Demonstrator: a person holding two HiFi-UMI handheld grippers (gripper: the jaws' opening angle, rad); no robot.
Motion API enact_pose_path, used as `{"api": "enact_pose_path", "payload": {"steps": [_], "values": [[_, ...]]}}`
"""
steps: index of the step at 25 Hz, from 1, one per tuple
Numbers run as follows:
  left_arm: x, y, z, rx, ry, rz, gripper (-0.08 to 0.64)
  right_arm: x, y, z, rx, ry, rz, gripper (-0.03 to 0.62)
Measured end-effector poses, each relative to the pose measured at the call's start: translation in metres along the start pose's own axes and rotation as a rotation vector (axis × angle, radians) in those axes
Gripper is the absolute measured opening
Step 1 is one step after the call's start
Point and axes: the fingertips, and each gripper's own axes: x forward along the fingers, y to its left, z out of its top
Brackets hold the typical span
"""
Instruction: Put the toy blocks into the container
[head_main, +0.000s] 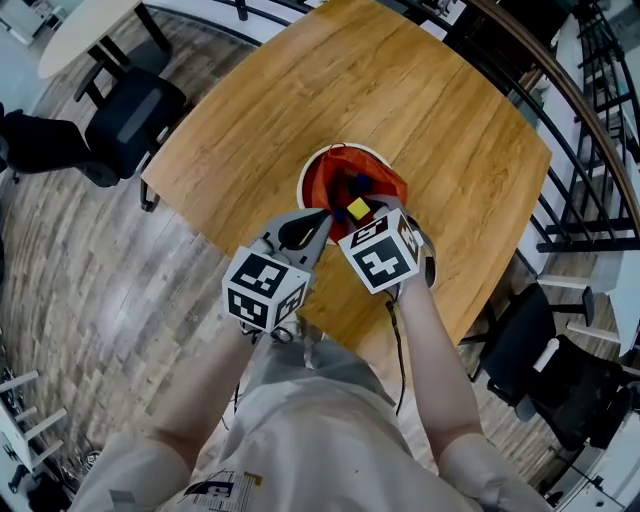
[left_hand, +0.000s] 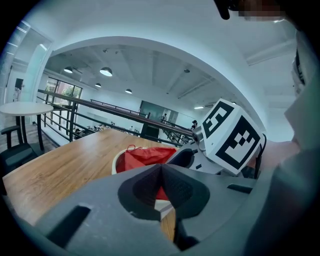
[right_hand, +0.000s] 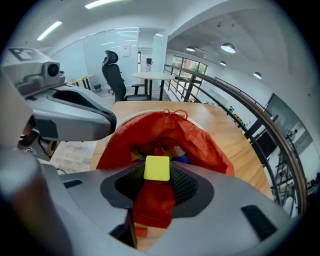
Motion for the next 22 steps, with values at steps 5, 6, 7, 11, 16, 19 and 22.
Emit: {"api": "enact_pose_path", "payload": {"steps": [5, 6, 7, 11, 16, 19, 22], "values": [[0.002, -0.002, -0.003, -0.005, 0.005, -0.006, 0.012, 0.001, -0.001, -0.001, -0.006, -0.003, -0.011, 0.152], [0.002, -0.002, -0.003, -0.007, 0.006, -0.005, 0.012, 0.001, -0.002, 0.000, -0.006, -0.008, -0.012, 0.152], [0.001, -0.002, -0.003, -0.009, 0.007, -0.005, 0.012, 0.000, -0.002, 0.000, -0.005, -0.012, -0.014, 0.152], [-0.001, 0.000, -0.003, -0.014, 0.007, -0.003, 0.012, 0.000, 0.000, 0.003, 0.001, -0.035, -0.011, 0.152], [-0.003, -0.003, -0.002, -0.015, 0.003, -0.002, 0.012, -0.004, -0.001, 0.004, 0.021, -0.072, -0.017, 0.152], [-0.006, -0.005, 0.001, -0.016, 0.002, 0.000, 0.012, -0.008, -0.002, 0.006, 0.087, -0.117, -0.011, 0.152], [-0.008, -0.003, 0.005, -0.017, -0.005, 0.006, 0.012, -0.013, -0.003, 0.009, 0.152, -0.172, 0.004, 0.152]]}}
